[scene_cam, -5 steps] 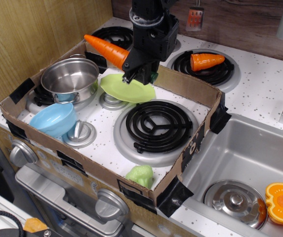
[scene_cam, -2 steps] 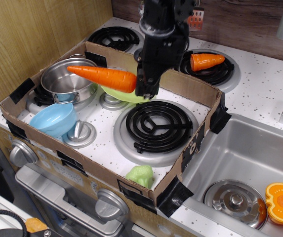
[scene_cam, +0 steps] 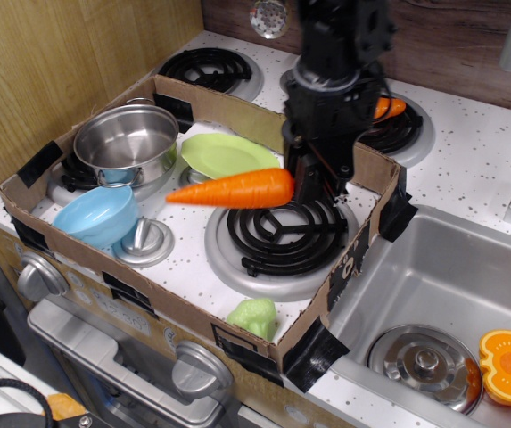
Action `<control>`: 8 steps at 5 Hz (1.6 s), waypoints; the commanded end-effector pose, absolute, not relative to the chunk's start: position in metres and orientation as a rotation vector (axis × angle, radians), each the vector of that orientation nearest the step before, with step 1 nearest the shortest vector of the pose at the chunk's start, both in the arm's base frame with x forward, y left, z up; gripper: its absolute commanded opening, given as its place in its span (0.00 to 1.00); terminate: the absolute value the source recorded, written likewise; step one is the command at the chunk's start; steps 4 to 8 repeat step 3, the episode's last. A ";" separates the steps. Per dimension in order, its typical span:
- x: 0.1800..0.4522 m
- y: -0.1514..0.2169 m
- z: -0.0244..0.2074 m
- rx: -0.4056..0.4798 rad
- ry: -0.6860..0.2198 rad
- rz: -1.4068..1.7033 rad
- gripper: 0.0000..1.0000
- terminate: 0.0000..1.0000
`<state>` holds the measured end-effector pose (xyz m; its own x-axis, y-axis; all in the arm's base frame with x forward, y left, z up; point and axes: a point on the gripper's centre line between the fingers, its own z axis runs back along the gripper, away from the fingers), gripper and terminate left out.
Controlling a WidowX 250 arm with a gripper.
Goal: Take carrot off plate
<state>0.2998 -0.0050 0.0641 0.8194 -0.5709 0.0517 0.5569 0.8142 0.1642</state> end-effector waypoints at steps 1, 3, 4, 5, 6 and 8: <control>0.300 -0.007 0.043 0.127 -0.247 -0.542 0.00 0.00; 0.283 0.020 0.026 0.072 -0.287 -0.605 0.00 1.00; 0.283 0.020 0.026 0.072 -0.287 -0.605 0.00 1.00; 0.283 0.020 0.026 0.072 -0.287 -0.605 0.00 1.00; 0.283 0.020 0.026 0.072 -0.287 -0.605 0.00 1.00; 0.283 0.020 0.026 0.072 -0.287 -0.605 0.00 1.00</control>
